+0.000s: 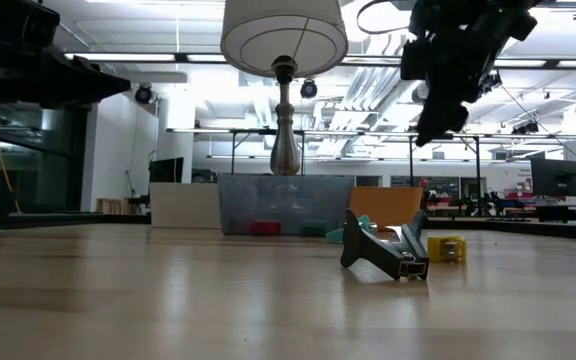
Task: Pick and place Stapler, Stapler remover, tape
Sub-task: Put the blue staple remover into the yellow bin
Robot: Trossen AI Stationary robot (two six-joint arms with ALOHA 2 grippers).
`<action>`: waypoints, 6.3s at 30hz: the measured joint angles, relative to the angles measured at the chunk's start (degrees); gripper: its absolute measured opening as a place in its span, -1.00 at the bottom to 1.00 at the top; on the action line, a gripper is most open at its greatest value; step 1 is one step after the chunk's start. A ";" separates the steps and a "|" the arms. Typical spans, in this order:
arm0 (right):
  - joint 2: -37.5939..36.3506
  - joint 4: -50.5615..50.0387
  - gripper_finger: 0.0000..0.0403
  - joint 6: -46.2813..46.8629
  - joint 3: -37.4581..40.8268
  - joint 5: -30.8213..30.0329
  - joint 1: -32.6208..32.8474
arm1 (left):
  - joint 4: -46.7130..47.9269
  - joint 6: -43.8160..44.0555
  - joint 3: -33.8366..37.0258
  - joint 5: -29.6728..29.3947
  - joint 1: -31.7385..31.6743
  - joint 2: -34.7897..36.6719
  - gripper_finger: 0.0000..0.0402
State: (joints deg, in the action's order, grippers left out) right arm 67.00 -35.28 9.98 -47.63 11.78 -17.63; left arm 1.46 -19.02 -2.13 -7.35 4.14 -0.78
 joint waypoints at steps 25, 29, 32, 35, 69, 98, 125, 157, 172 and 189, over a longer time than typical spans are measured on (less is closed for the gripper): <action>6.38 36.73 0.22 7.93 17.54 -15.12 21.23 | -1.28 -0.22 0.11 -2.14 0.00 -0.20 -0.52; 12.76 42.62 0.46 7.37 17.54 -15.15 22.35 | -1.30 -0.22 0.11 -2.13 0.00 -0.20 -0.52; 17.28 46.16 0.58 6.72 17.52 -16.47 23.10 | -1.30 -0.22 0.11 -2.13 0.00 -0.20 -0.52; 20.83 49.46 0.63 6.69 17.51 -18.58 23.56 | -1.30 -0.21 0.11 -2.13 0.00 -0.20 -0.52; 37.59 57.27 0.53 17.00 11.64 -36.23 28.20 | -1.33 -0.20 0.09 -2.11 0.00 -0.22 -0.52; 33.90 54.25 -0.51 15.25 8.96 -33.05 28.08 | -1.34 -0.20 0.09 -2.11 0.00 -0.22 -0.52; 8.04 30.55 -0.54 7.66 4.65 -35.81 -2.26 | -1.34 -0.20 0.06 -2.11 0.00 -0.20 -0.52; 23.67 44.27 -0.53 -46.31 4.60 -12.72 -26.88 | -1.34 -0.20 0.04 -2.11 0.00 -0.20 -0.52; 23.87 44.19 -0.28 -46.07 4.60 -9.87 -26.86 | -1.34 -0.20 0.04 -2.11 0.00 -0.20 -0.52; 23.80 44.15 -0.13 -41.98 4.61 -9.97 -26.86 | -1.34 -0.20 0.04 -2.11 0.00 -0.20 -0.52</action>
State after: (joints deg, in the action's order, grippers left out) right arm 90.80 8.86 -32.00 -43.02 1.81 -44.49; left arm 0.12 -19.22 -2.09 -9.45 4.14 -0.97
